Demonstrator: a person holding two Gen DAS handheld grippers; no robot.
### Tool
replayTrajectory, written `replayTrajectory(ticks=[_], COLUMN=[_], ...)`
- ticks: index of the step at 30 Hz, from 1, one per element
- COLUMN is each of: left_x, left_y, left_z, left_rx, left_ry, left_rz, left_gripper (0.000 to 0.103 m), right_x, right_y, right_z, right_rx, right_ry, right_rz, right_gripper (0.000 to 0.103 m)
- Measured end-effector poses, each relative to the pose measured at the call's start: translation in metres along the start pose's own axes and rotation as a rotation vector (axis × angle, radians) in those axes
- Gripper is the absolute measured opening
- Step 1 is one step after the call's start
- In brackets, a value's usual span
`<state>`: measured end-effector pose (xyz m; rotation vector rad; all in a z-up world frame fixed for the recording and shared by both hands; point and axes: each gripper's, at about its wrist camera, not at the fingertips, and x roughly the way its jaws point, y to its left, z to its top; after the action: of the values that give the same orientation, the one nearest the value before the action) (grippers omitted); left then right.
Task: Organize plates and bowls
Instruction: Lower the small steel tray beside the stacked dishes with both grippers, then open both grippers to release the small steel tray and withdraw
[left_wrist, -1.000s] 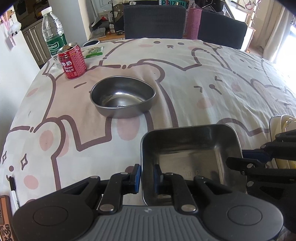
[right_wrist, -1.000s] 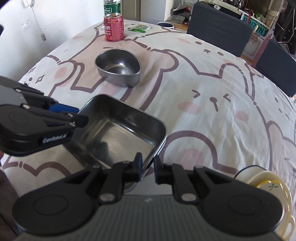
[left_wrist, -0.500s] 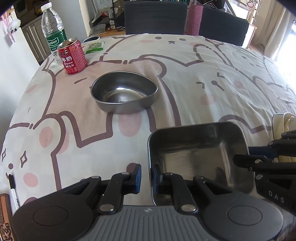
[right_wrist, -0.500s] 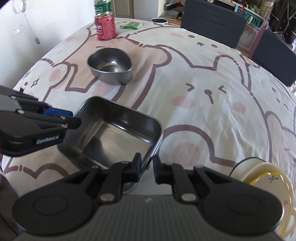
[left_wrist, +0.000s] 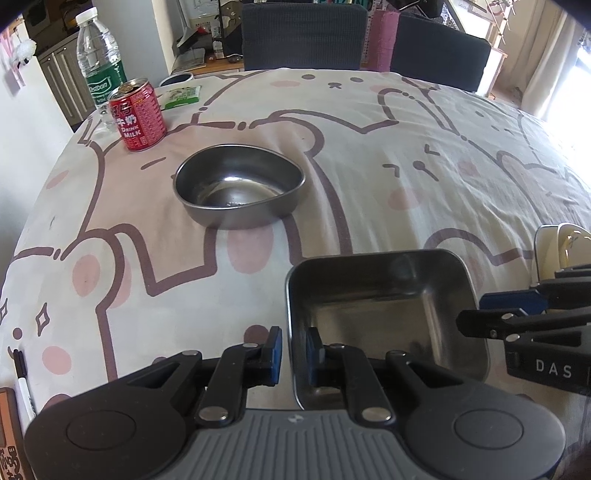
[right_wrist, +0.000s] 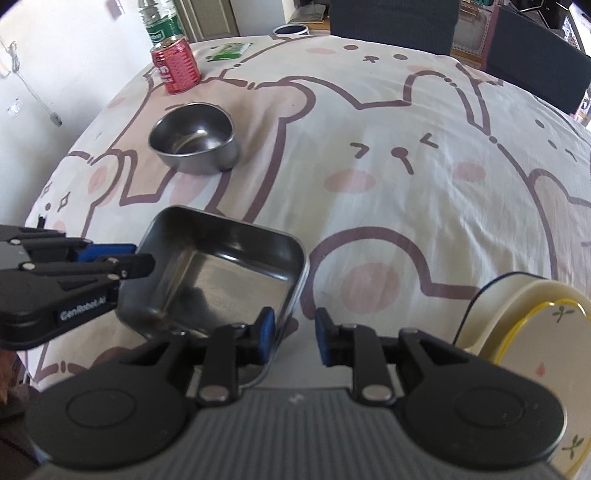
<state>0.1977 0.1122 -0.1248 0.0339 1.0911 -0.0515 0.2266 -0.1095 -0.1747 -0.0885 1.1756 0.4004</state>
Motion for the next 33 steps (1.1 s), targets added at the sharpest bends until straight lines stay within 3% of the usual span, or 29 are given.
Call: replayTrajectory(ticks=[9,11,13,17,21,24,26,30,33], left_x=[-0.004,-0.006,-0.008,-0.014,-0.021,-0.026,-0.03,-0.042,-0.051], left_y=[-0.002,-0.002,-0.003,-0.004,-0.006,-0.007,-0.007,-0.006,-0.004], left_z=[-0.001,-0.001,-0.001,-0.002,-0.002,-0.002,-0.002,-0.001,0.001], left_rx=[0.005,0.004,0.005,0.006,0.01,0.008,0.005,-0.005,-0.019], left_ry=[0.005,0.008,0.004,-0.007,-0.024,-0.039,-0.054,-0.092,-0.122], left_rz=[-0.002,-0.001,-0.001,-0.005,-0.009,-0.006,0.006,0.017,0.016], left_gripper=[0.016,0.023,0.03,0.037,0.044,0.055,0.07,0.084,0.093], right_x=[-0.002,-0.003,-0.004,-0.009,-0.015,-0.018,-0.021,-0.032,-0.041], right_y=[0.0,-0.001,-0.002,-0.003,-0.004,-0.007,-0.01,-0.01,-0.011], right_z=[-0.002,-0.002,-0.003,-0.006,-0.009,-0.01,-0.011,-0.013,-0.014], right_rx=[0.008,0.013,0.022,0.029,0.022,0.02,0.026,-0.004,-0.02], right_ry=[-0.001,-0.004,-0.007,-0.02,-0.048,-0.065,-0.082,-0.123,-0.163], right_rz=[0.013,0.021,0.026,0.026,0.022,-0.005,-0.006,0.002,0.019], right_gripper=[0.029,0.032,0.04,0.046,0.061,0.065,0.069,0.093,0.102])
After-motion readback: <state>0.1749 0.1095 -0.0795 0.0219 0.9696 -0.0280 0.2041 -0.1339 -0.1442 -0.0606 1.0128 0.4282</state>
